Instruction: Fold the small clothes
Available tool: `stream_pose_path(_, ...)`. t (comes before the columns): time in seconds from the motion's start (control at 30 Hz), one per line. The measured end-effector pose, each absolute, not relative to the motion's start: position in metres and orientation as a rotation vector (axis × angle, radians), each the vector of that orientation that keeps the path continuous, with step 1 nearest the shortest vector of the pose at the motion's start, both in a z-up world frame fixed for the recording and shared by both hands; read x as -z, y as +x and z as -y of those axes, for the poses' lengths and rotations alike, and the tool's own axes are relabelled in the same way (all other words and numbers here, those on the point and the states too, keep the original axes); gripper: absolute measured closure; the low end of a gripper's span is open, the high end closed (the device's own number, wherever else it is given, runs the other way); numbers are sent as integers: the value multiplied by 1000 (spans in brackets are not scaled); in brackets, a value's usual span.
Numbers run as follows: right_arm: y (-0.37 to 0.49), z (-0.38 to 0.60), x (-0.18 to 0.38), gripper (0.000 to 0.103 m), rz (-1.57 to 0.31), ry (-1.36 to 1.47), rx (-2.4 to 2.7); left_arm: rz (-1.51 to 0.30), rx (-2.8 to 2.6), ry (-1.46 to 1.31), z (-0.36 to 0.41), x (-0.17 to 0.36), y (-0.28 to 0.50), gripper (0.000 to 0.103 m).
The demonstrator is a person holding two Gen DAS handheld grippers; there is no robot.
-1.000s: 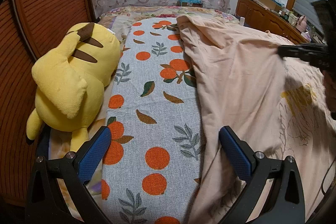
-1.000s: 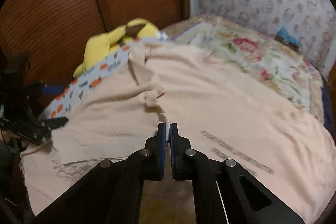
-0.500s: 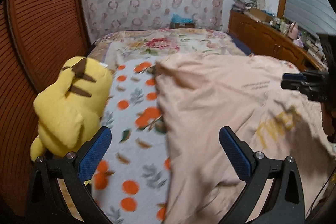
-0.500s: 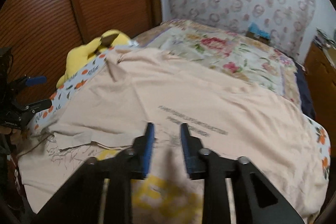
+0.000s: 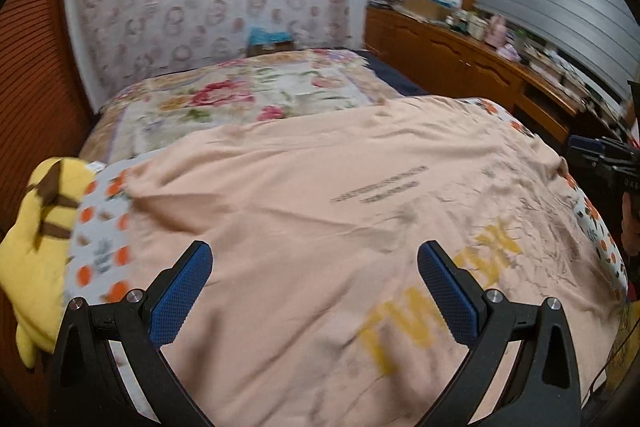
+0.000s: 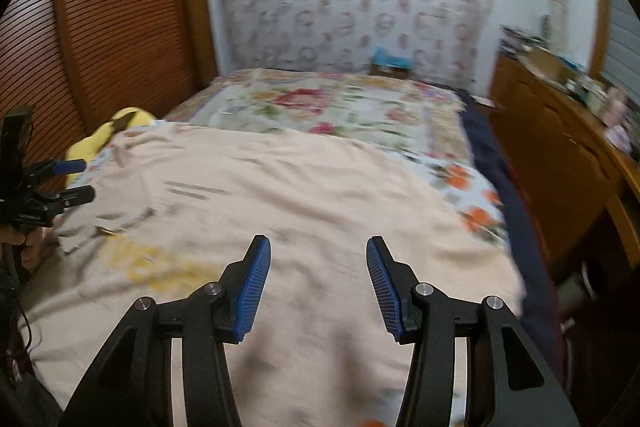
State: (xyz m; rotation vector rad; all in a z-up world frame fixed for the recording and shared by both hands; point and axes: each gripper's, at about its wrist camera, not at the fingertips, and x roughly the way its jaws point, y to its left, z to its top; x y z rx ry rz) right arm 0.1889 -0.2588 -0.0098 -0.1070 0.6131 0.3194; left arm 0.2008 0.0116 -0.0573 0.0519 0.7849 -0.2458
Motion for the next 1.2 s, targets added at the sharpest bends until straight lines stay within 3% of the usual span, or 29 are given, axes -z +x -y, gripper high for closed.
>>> stream_pose_path(0.33,178,317,42,51,-699,-6,-171,-861,323,127,35,81,216,0)
stream_pose_path(0.97,221,337,42,51,-752,11,-164,-910,332,170,49,92,218,0)
stream_pose_path(1.07,225,337,43,61,-748,1,-161,-910,332,170,49,93,218,0)
stream_pose_path(1.2,229,340,44,91,-742,-2,-177,-911,334,169,48,93,218,0)
